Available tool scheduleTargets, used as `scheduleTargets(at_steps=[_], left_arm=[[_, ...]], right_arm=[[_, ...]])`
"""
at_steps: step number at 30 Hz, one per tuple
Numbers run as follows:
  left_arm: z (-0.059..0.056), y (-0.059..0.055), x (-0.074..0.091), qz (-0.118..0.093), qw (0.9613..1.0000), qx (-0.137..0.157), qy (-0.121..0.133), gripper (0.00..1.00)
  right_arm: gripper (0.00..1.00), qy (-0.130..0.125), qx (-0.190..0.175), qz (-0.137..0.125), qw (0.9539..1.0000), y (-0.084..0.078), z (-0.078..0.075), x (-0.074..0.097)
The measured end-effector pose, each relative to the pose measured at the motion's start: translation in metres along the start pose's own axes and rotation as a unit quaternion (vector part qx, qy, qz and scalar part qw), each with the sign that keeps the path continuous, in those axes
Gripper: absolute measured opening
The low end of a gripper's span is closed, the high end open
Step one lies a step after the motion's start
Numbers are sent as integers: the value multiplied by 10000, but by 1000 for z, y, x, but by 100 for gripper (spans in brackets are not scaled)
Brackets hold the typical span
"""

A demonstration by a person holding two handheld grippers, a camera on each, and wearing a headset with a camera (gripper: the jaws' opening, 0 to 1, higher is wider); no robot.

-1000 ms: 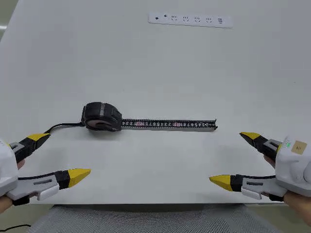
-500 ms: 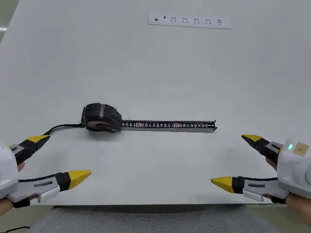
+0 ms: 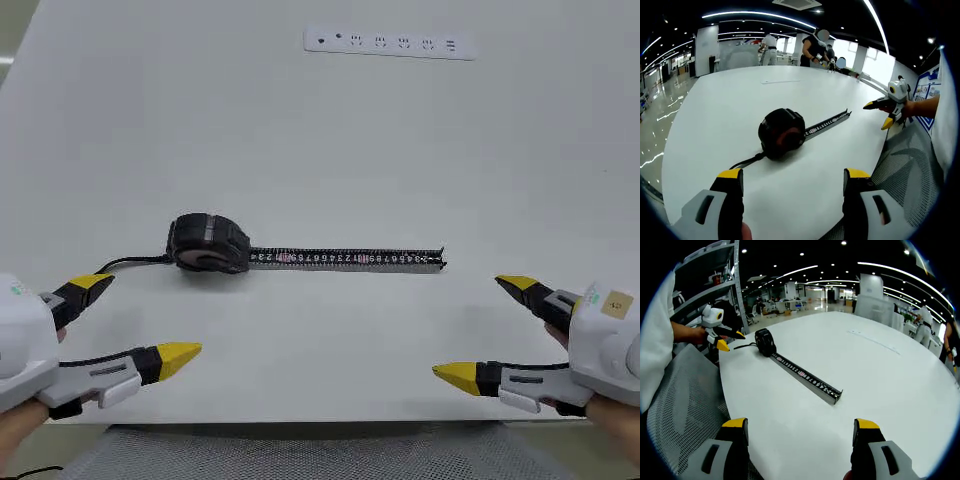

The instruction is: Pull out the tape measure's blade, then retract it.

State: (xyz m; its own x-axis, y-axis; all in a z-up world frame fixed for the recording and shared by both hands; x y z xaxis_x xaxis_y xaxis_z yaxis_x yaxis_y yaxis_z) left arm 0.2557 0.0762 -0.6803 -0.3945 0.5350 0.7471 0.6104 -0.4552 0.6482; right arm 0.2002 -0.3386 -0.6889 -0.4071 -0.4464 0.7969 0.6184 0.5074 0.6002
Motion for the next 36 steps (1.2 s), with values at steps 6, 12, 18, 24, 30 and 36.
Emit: scheduleTargets(at_steps=[6,12,18,24,30,36], left_arm=[[-4,7,-8,-4,10000,24,36,78],[-4,16,-17,-43,9999,93,48,78],[-2,30,-24,-148,9998,131,8,78],[-2,41,-33,-154,9999,35,-32,77],[-1,46,-40,-146,9999,35,-35,77],[-3,49,-45,-139,9999,87,-43,76]], right_arm=[[85,4,7,-6,10000,1,-1,0],[85,7,10,-20,10000,2,-2,0],[85,1,11,-15,10000,2,-2,1],[85,-8,-16,-13,10000,0,-3,2],[85,-6,-21,-5,10000,0,-3,1],[84,10,-22,-10,10000,1,-3,-1]])
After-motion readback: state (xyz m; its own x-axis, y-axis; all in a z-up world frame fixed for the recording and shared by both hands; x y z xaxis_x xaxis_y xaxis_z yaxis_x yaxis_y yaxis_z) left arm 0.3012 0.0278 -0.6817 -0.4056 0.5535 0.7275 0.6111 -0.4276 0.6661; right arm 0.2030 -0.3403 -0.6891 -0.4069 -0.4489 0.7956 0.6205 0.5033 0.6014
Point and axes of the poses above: the centre of the closed fingertips' face, and the gripper's own axes: x roughly backward along the fingers, z roughly to its left, y roughly out of its top, the point moved 9 cm from there along x, roughly backward along the fingers, and after that the axes turned 12 degrees about z, right-handed, at the moved point
